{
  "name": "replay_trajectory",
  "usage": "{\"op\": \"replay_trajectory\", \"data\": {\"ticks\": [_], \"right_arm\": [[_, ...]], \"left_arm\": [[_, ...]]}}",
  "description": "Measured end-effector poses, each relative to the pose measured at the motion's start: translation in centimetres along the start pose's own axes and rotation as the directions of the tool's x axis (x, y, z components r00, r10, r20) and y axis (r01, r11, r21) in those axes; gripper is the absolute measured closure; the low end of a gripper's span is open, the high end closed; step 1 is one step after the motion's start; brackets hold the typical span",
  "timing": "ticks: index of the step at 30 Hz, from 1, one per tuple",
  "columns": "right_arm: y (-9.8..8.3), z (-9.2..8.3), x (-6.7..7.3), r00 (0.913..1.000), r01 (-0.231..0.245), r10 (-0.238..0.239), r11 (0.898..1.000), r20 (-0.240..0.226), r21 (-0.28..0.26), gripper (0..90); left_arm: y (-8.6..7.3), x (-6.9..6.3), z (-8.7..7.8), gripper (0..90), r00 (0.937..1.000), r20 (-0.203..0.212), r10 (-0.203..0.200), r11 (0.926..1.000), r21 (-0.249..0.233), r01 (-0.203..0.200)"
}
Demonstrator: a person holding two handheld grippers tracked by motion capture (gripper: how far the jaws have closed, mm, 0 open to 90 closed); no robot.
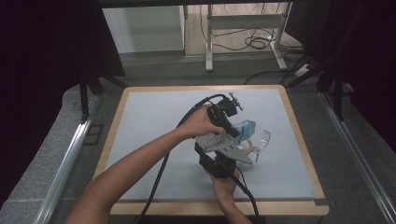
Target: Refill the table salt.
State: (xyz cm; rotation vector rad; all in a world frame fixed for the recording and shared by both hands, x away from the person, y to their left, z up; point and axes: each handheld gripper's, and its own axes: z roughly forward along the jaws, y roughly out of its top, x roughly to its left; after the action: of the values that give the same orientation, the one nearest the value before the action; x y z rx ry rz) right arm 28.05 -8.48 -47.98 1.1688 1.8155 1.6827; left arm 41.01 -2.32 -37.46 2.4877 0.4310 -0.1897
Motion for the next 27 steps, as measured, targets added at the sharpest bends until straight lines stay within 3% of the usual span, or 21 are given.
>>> {"op": "replay_trajectory", "data": {"ticks": [12,27], "right_arm": [[-1.4,0.2,0.1,0.9971,0.052,-0.052,0.999,0.056,0.006,55.4],[-3.1,-0.1,-0.5,0.9946,0.06,-0.065,0.996,0.081,0.069,52.9]], "left_arm": [[-1.2,-0.1,-0.6,89.6,0.9996,0.028,0.0,0.9974,-0.072,0.002],[-3.3,-0.1,-0.9,89.6,0.9986,0.048,-0.022,0.9897,-0.141,0.028]]}}
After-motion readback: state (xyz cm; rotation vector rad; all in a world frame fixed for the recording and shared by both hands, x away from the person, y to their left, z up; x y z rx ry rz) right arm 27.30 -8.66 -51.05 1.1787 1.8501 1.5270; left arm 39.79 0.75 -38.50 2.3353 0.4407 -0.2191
